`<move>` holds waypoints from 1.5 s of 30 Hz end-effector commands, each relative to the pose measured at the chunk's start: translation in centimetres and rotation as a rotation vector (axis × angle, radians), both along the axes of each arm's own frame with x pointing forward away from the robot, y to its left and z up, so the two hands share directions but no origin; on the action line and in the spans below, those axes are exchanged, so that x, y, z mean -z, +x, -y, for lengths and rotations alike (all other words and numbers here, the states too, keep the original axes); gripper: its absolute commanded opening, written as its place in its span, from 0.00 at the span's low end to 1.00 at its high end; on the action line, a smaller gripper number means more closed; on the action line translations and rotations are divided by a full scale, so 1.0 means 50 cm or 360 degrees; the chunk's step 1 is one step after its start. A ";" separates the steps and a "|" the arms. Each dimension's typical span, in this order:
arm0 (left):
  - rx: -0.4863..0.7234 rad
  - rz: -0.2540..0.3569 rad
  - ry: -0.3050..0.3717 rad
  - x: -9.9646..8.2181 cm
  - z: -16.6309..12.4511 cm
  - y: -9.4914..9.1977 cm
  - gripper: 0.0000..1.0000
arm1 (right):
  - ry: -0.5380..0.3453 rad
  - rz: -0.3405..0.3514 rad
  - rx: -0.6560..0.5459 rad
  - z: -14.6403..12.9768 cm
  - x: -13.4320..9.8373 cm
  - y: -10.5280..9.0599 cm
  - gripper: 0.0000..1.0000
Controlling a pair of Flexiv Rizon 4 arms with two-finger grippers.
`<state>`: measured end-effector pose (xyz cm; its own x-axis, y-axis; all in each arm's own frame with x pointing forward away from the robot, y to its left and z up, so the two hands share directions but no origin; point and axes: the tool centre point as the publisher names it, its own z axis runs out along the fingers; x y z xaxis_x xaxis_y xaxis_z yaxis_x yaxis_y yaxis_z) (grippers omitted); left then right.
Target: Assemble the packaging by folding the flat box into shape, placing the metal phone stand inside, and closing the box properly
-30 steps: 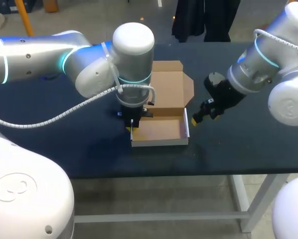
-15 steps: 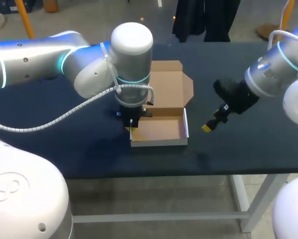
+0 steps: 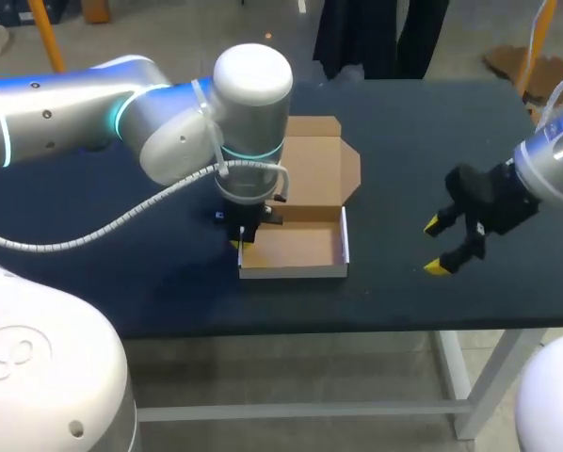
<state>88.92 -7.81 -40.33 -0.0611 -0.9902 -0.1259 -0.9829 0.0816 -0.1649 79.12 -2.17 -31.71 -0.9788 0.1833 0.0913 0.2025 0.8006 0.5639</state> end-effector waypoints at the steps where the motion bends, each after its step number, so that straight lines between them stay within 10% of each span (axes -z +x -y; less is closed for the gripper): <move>1: -0.0020 0.0011 0.0080 0.003 0.006 0.002 0.00 | 0.0006 -0.0018 -0.0033 0.009 -0.009 -0.006 1.00; 18: -0.0109 0.0070 0.0305 0.012 -0.019 0.018 0.00 | -0.0014 -0.0002 -0.0072 0.003 -0.004 -0.017 1.00; 28: -0.0119 0.0028 0.0102 0.009 -0.022 0.014 0.00 | -0.0024 -0.0015 -0.0070 -0.003 -0.001 -0.015 1.00; 45: -0.0069 0.0078 -0.0252 -0.032 -0.015 -0.008 0.45 | -0.0040 -0.0037 -0.0057 -0.010 0.000 -0.008 1.00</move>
<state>89.35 -8.07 -39.43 0.0001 -0.9991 -0.0432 -0.9792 0.0086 -0.2029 78.63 -1.59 -31.83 -0.9823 0.1545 0.1057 0.1871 0.8220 0.5378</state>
